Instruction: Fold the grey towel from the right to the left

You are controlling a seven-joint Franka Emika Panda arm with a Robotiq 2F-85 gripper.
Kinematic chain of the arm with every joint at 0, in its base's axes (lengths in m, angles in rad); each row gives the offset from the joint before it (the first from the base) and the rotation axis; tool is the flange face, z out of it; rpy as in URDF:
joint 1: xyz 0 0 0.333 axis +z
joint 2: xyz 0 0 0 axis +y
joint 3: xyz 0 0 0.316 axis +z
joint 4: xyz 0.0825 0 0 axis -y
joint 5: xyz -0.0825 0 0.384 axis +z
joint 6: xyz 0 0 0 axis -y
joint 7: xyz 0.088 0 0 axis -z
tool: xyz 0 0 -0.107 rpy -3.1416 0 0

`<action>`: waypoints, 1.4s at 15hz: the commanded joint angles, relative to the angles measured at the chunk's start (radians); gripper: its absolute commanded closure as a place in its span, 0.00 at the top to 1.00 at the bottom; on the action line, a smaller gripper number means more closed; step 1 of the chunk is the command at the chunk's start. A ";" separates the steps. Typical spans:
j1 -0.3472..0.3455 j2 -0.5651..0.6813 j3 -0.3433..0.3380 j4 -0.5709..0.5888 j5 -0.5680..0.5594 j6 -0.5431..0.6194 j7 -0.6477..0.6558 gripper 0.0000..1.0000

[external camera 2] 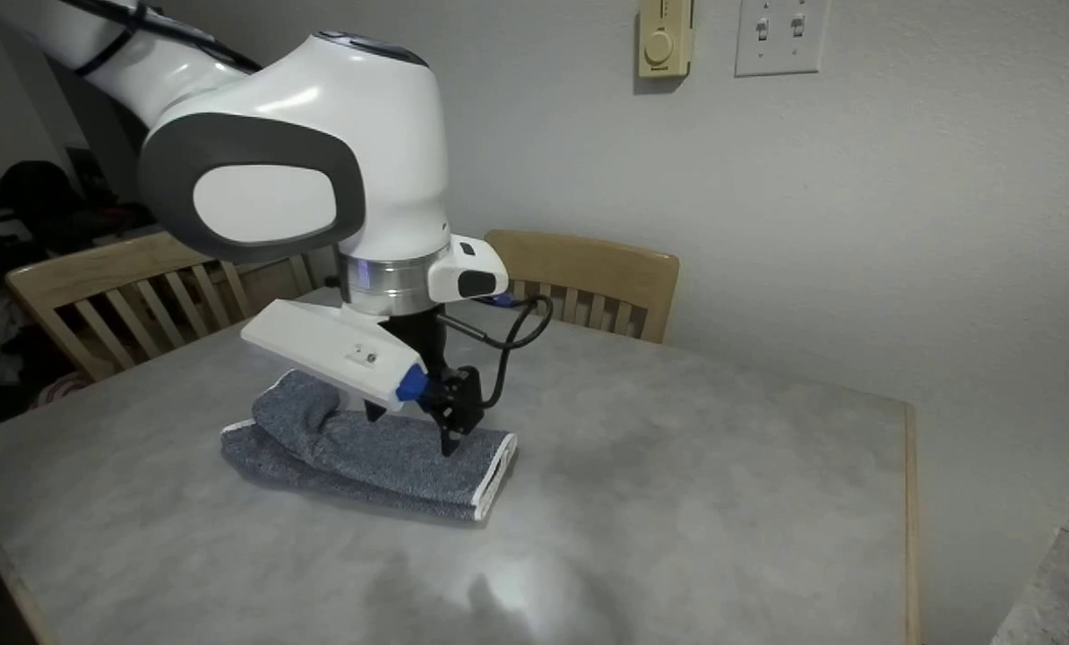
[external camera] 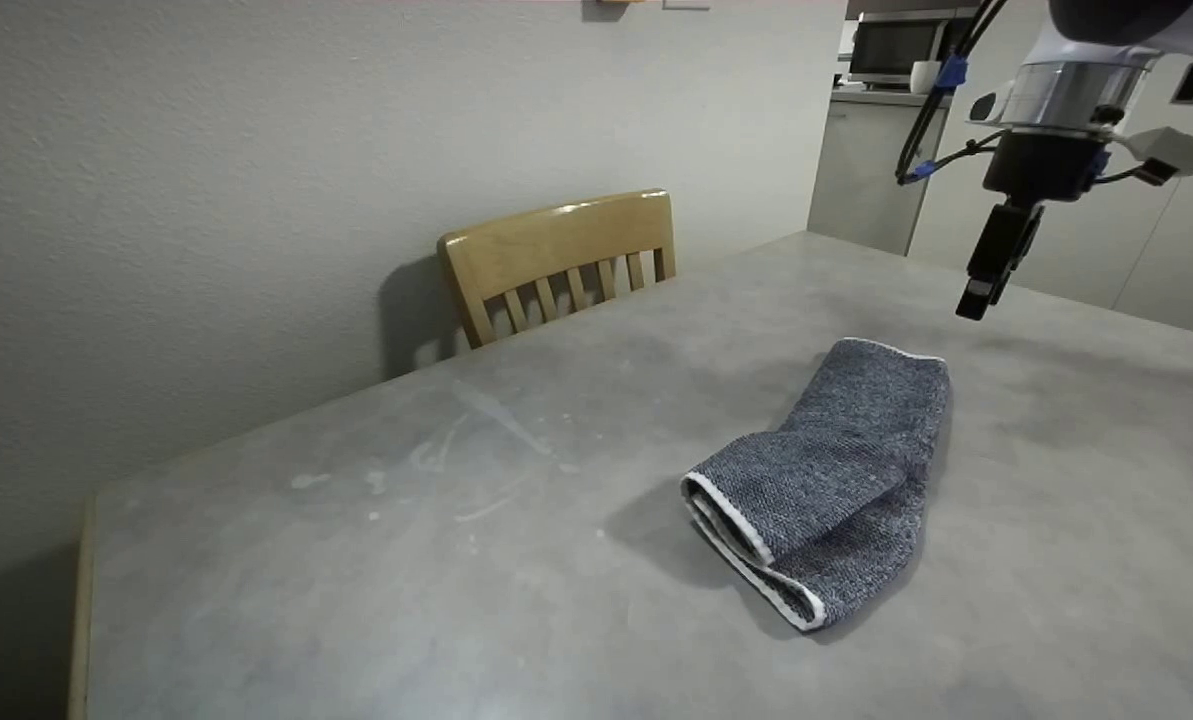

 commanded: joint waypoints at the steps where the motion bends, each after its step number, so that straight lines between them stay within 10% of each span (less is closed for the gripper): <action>1: -0.015 -0.001 0.015 0.001 -0.007 -0.001 0.006 1.00; 21: -0.105 0.051 0.018 0.064 0.088 -0.035 -0.166 1.00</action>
